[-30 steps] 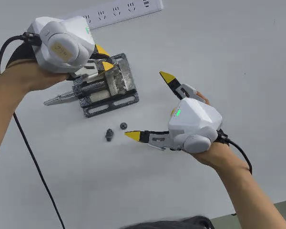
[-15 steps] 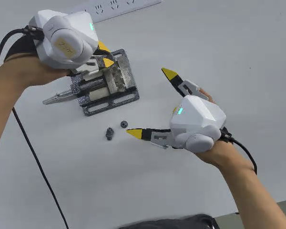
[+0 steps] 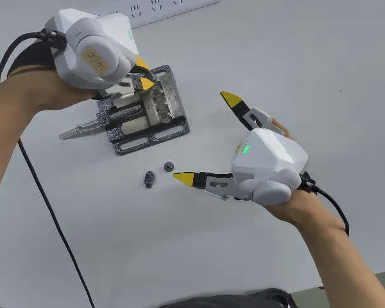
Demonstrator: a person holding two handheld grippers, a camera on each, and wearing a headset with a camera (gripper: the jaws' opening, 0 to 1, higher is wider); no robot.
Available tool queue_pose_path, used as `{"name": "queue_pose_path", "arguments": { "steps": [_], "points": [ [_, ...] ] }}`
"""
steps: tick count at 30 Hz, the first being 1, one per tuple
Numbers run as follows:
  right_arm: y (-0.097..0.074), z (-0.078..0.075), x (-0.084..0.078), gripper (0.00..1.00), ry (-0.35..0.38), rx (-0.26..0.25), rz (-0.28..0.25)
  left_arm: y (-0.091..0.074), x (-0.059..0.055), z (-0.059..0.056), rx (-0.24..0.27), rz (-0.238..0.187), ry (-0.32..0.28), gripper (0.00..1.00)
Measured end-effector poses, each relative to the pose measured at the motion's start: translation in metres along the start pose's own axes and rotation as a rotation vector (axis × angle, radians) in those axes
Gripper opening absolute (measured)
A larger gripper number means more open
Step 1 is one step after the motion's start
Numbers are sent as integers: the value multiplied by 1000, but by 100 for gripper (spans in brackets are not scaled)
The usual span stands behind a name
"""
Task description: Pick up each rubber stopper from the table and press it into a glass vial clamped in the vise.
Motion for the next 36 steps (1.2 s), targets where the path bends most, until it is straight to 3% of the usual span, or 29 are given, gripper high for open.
{"name": "queue_pose_path", "arguments": {
  "steps": [23,36],
  "points": [
    [-3,-3,-1,96,-1,-8,-3,7,17,3,-50,179,127,6],
    [-3,-2,0,95,-3,-7,2,6,16,4,-75,130,173,7]
  ]
}}
Point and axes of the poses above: the centre of the closed fingertips' face, and the gripper's own axes: y roughly forward along the fingers, z roughly to its left, x roughly out of its top, the point moved 8 cm from there along -y, roughly backward along the fingers, and after that the axes turned 7 degrees about -y, right-handed, at the moved point
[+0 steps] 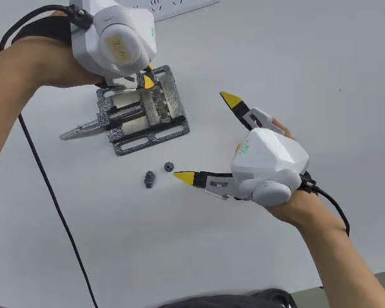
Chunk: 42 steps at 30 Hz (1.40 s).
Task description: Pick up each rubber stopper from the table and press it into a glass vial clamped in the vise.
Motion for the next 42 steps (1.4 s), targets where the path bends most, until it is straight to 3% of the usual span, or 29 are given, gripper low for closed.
{"name": "queue_pose_path", "arguments": {
  "steps": [3,13,33,42],
  "points": [
    [0,0,0,94,-2,-2,-2,-1,4,0,-12,-39,-3,7],
    [-3,-1,0,93,0,-7,3,-1,1,-4,-23,-21,2,7],
    [-3,-1,-1,93,-1,-12,5,-3,-6,-5,23,-82,37,6],
    [-3,0,-2,92,3,-10,9,-2,-8,-5,17,-116,13,6]
  ]
}}
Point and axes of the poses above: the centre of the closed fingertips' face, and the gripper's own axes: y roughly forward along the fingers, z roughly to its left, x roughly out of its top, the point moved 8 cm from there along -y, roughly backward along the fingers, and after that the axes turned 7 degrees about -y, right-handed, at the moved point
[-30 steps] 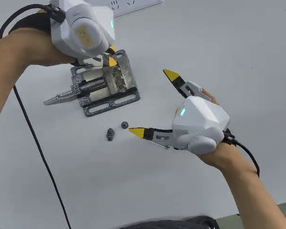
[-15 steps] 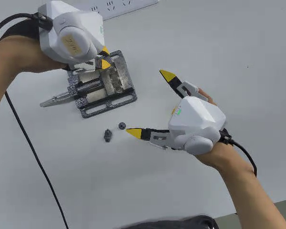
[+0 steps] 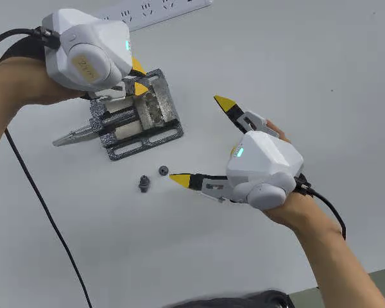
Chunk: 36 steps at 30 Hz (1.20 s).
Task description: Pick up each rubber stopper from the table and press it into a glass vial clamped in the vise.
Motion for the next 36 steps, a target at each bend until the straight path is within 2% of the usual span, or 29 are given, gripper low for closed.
{"name": "queue_pose_path", "arguments": {
  "steps": [2,4,11,20,27,36],
  "points": [
    [-1,0,0,92,3,-2,-3,0,0,0,2,-6,-5,6],
    [-1,0,-2,92,4,-3,0,0,1,-1,-1,-35,-29,6],
    [-1,0,-3,92,4,-4,2,0,-3,0,7,-55,-41,7],
    [0,0,0,92,1,-4,2,-2,-5,2,2,-52,-66,7],
    [0,0,-3,91,-2,-2,8,-3,-3,1,0,-61,-66,6],
    [-1,-2,-1,91,-4,-4,5,-2,-3,1,10,-47,-50,6]
  ]
}}
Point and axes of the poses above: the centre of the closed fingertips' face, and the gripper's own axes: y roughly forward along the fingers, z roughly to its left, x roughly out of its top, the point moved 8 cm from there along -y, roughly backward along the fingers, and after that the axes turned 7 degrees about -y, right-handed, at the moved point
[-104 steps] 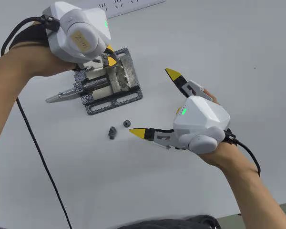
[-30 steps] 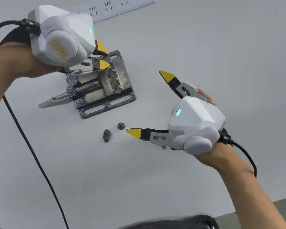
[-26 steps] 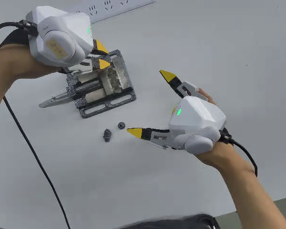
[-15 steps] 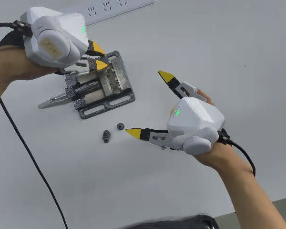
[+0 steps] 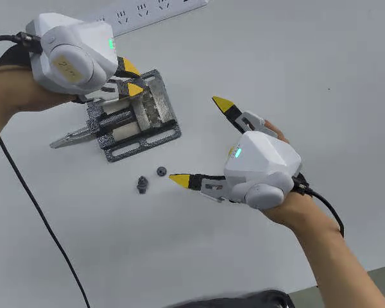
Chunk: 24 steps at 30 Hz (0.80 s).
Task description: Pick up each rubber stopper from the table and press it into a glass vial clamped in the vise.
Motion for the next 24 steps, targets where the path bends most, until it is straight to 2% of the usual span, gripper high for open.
{"name": "queue_pose_path", "arguments": {
  "steps": [14,20,24],
  "points": [
    [0,-1,-1,91,1,-7,-5,3,1,0,-2,15,1,5],
    [-1,-2,-1,91,4,-11,-7,0,-3,0,0,12,-9,5],
    [-1,-3,0,91,1,-15,-7,0,-2,0,-2,1,-17,5]
  ]
}}
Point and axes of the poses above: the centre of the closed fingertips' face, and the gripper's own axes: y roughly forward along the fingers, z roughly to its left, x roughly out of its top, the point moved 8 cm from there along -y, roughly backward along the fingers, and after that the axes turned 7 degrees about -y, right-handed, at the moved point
